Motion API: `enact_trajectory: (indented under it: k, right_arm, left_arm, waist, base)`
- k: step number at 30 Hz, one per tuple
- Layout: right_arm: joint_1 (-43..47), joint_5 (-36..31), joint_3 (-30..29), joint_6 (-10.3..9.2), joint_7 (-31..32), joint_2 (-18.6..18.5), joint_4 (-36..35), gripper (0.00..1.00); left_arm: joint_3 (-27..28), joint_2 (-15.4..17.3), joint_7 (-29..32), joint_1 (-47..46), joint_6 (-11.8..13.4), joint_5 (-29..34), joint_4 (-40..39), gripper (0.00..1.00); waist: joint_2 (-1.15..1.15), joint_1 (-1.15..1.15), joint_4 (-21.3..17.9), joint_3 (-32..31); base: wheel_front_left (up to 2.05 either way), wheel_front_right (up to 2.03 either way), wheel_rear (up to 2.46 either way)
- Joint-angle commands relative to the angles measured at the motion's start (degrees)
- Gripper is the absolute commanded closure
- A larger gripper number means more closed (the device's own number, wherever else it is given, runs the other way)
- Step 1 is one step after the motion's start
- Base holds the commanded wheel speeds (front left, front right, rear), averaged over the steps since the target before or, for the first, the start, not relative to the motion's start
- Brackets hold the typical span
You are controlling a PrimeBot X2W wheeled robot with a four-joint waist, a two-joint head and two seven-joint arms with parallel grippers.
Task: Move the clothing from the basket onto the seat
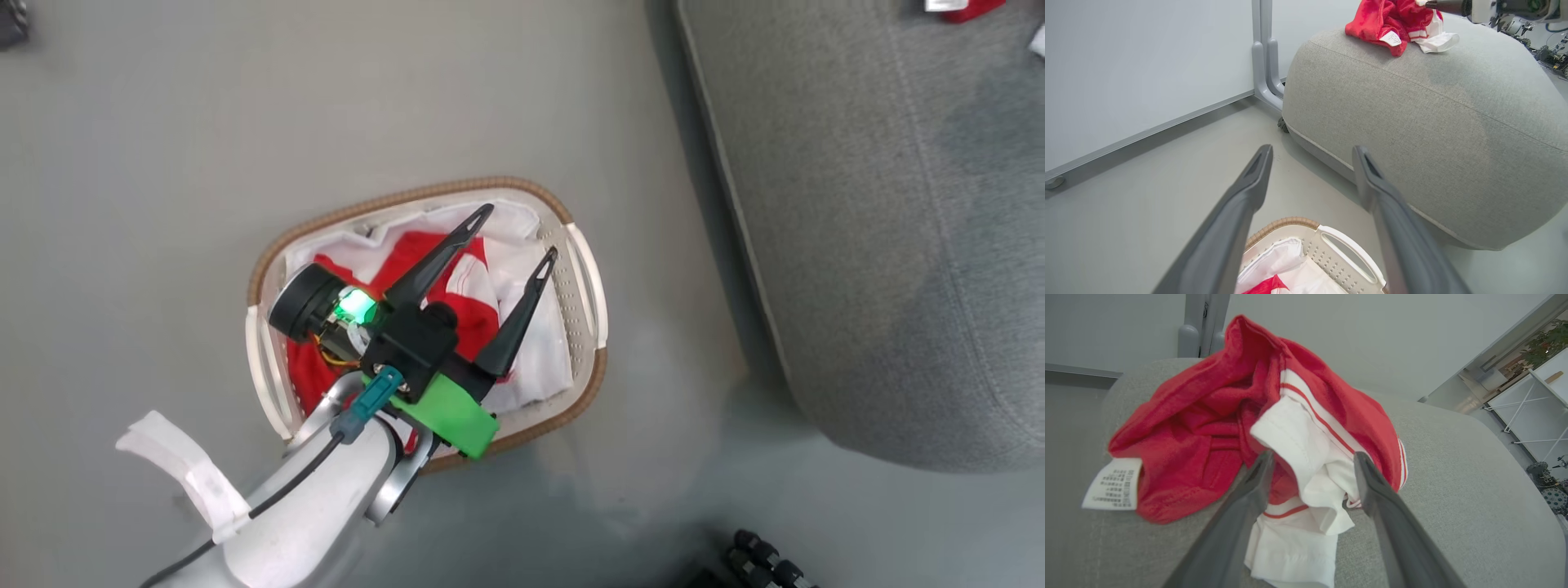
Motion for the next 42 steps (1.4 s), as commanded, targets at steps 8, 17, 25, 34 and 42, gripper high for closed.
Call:
enact_trajectory:
  k: [8,17,25,34,42]
  right_arm:
    - [1.2,0.3,3.4,-0.08,0.5,0.3,-0.8,0.0]
    - [4.8,1.1,3.2,-0.08,-0.9,5.9,-1.9,0.0]
    - [13.9,0.6,3.0,-0.08,-2.5,12.8,-5.9,0.0]
    - [28.9,5.7,7.6,-0.08,-2.6,17.5,-19.3,0.0]
    - [42.9,15.8,13.1,-0.08,-2.5,17.8,-28.7,0.0]
  left_arm:
    - [2.5,-2.2,-2.3,3.2,0.6,-2.6,4.6,0.0]
    - [12.3,-2.9,-2.7,10.1,3.4,-3.9,4.7,0.0]
    - [21.9,-5.3,-2.6,19.2,2.9,-2.4,4.5,0.0]
    - [30.9,-8.9,-2.6,28.8,1.3,-0.6,4.7,0.0]
    - [34.6,-11.3,-2.6,34.0,-0.5,1.6,4.5,0.0]
  waist:
    - [0.0,-0.01,3.5,-12.1]
    - [0.0,-0.01,6.7,-19.8]
    - [0.0,-0.01,9.8,-25.8]
    - [0.0,-0.01,12.0,-31.6]
    - [0.0,-0.01,13.2,-34.5]
  base:
    - [0.0,0.0,0.0]
    - [0.0,0.0,0.0]
    - [0.0,0.0,0.0]
    - [0.0,0.0,0.0]
    - [0.0,0.0,0.0]
